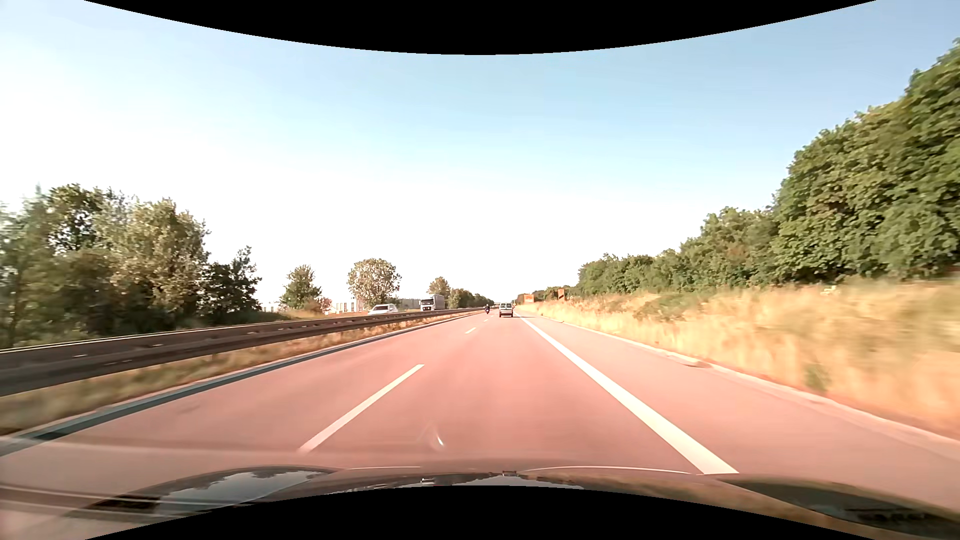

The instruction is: Follow the waypoints while adhering to traffic rules and regulations

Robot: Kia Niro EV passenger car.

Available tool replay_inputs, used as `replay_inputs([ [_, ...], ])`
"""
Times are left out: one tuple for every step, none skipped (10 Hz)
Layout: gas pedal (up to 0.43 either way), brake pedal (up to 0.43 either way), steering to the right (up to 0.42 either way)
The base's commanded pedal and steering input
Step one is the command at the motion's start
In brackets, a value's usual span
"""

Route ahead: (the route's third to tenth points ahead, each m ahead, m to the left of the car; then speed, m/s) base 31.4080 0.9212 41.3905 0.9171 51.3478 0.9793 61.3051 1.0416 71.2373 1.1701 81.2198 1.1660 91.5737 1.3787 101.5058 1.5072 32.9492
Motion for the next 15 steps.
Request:
replay_inputs([
  [0.378, 0.006, 0.0],
  [0.378, 0.006, 0.0],
  [0.378, 0.006, 0.0],
  [0.378, 0.006, 0.0],
  [0.378, 0.006, 0.0],
  [0.378, 0.006, 0.0],
  [0.378, 0.006, -0.001],
  [0.378, 0.006, -0.001],
  [0.378, 0.006, -0.001],
  [0.378, 0.006, -0.001],
  [0.378, 0.006, -0.001],
  [0.378, 0.006, -0.002],
  [0.378, 0.006, -0.002],
  [0.378, 0.006, -0.002],
  [0.378, 0.006, -0.002],
])
